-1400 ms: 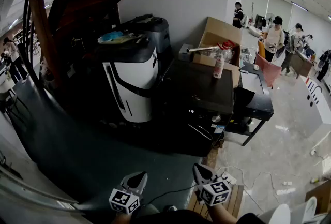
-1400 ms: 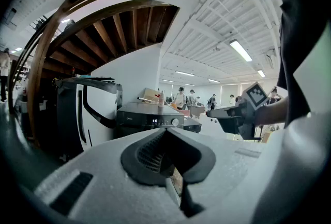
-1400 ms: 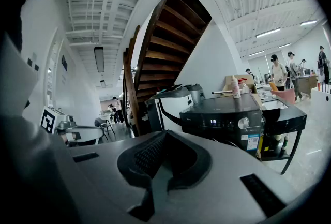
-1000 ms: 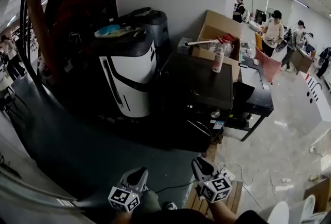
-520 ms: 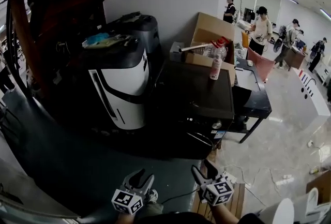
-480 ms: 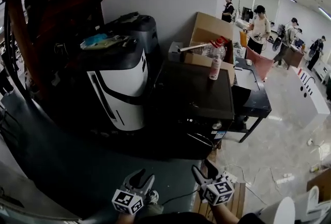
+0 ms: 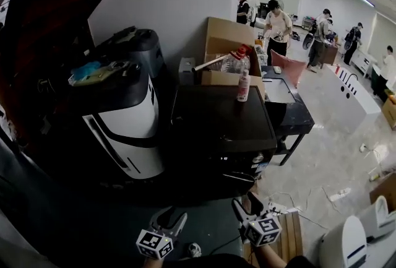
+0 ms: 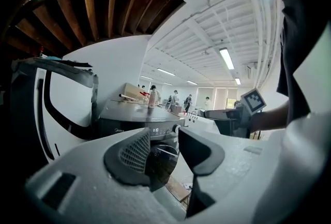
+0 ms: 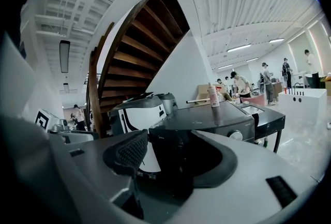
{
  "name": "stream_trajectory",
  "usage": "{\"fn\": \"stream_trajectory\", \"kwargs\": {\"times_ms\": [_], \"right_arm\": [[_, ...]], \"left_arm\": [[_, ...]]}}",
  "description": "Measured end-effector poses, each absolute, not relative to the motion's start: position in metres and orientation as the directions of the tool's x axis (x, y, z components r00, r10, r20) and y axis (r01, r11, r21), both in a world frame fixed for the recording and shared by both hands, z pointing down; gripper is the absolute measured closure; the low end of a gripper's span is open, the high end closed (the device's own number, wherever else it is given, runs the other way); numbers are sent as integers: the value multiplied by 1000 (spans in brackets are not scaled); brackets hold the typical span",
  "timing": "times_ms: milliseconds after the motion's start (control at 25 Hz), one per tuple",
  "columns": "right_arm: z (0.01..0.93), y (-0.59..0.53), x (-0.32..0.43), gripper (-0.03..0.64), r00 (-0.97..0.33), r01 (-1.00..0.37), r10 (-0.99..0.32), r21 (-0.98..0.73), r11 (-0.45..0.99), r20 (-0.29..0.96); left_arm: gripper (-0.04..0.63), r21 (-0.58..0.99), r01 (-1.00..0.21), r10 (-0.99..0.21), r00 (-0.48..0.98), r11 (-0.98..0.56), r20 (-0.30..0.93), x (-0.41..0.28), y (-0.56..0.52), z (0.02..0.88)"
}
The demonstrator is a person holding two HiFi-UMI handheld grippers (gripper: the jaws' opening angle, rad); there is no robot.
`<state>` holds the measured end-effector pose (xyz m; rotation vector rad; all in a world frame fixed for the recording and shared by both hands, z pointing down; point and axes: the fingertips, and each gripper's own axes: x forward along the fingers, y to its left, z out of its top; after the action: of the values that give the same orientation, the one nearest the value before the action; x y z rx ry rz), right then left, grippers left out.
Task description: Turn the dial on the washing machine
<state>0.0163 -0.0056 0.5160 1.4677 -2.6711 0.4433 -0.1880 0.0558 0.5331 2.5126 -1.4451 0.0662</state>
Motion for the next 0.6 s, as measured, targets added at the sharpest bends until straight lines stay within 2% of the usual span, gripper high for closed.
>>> {"fn": "stream_trajectory", "kwargs": {"times_ms": [240,400,600], "right_arm": [[517,-20,10,368,-438,-893,-879,-202,402,190],[519,-29,14,313,-375,-920,-906,-200,338,196],[519,-38,22,313,-342,-933,-918,-189,306,200]], "left_arm": [[433,185,-794,-782,605,-579,151,-203,23,535],[433,191,-765,-751,642,-615,151,-208,9,539],[433,201,-734,-721,677,-649,146,-201,0,541]]}}
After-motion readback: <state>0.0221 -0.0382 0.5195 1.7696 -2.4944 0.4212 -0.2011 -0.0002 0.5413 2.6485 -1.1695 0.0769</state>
